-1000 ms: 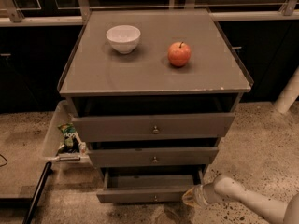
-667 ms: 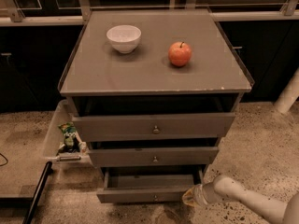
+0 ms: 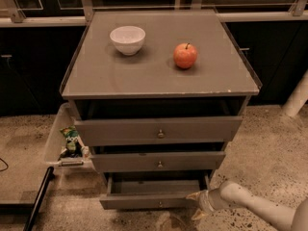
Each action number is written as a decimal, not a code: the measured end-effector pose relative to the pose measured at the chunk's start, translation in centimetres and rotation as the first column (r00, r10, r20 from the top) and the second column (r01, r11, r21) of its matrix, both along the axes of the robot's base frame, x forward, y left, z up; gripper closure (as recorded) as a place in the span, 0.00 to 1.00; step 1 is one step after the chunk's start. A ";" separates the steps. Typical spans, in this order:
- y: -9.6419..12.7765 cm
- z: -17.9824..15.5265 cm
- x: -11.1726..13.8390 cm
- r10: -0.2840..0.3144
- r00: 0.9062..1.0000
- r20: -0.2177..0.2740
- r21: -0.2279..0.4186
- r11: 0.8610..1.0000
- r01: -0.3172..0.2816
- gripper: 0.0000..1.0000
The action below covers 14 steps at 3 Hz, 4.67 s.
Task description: Open bottom drawer
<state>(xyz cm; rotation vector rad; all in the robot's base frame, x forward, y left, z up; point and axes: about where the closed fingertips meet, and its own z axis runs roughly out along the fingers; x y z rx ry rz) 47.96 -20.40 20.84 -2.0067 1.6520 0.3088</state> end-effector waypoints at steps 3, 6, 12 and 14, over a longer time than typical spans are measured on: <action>0.3 -1.9 1.8 -0.027 1.000 0.003 -0.027 0.999 0.027 0.00; 0.2 -5.6 4.8 -0.060 0.998 -0.025 -0.052 0.997 0.059 0.00; -0.4 -5.4 1.2 -0.054 0.998 -0.044 -0.036 0.998 0.053 0.81; -0.3 -5.5 1.0 -0.051 0.998 -0.048 -0.032 0.998 0.049 0.34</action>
Offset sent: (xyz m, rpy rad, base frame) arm 0.0050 -0.0005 -0.0044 -0.0144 -0.0029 -0.0138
